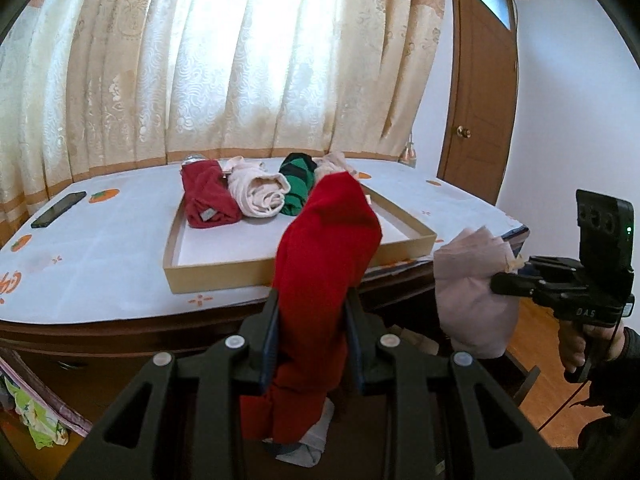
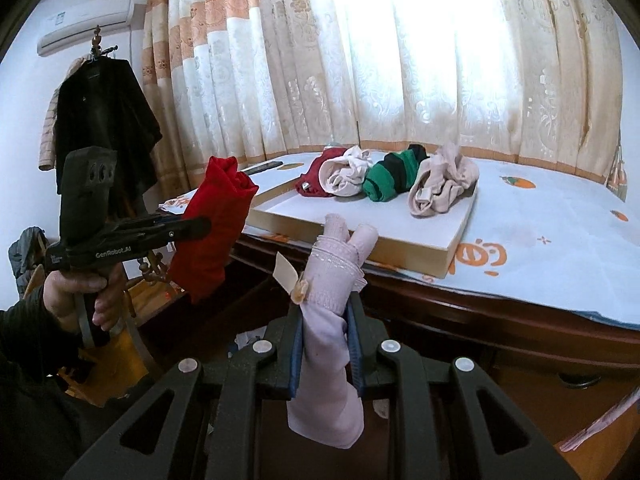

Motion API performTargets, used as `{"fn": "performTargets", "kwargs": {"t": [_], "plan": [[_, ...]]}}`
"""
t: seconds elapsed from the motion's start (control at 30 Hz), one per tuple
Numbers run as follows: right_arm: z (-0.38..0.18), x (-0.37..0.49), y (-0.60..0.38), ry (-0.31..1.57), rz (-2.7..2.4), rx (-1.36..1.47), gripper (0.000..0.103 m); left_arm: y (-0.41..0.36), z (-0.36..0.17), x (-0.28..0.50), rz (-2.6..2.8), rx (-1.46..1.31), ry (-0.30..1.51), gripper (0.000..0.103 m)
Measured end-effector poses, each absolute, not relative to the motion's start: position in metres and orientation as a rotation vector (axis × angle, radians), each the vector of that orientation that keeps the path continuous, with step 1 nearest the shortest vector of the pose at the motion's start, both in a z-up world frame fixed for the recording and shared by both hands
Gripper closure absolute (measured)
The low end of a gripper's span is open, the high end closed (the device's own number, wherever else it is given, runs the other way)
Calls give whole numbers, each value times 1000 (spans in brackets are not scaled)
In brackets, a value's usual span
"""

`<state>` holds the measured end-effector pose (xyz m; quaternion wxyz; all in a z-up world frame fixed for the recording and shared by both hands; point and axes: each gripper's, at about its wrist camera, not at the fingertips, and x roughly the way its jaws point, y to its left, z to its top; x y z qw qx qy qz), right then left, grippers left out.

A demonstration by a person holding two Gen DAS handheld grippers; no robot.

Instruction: Take underwear out of drawer

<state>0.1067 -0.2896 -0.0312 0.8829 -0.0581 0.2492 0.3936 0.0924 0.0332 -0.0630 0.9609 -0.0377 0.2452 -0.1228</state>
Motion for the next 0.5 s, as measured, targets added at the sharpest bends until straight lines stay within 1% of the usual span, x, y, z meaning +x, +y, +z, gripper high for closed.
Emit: {"fn": "performTargets", "kwargs": {"t": [0.5], "plan": [[-7, 110, -292, 465, 816, -111, 82, 34, -47, 101, -233, -68, 482, 76]]}}
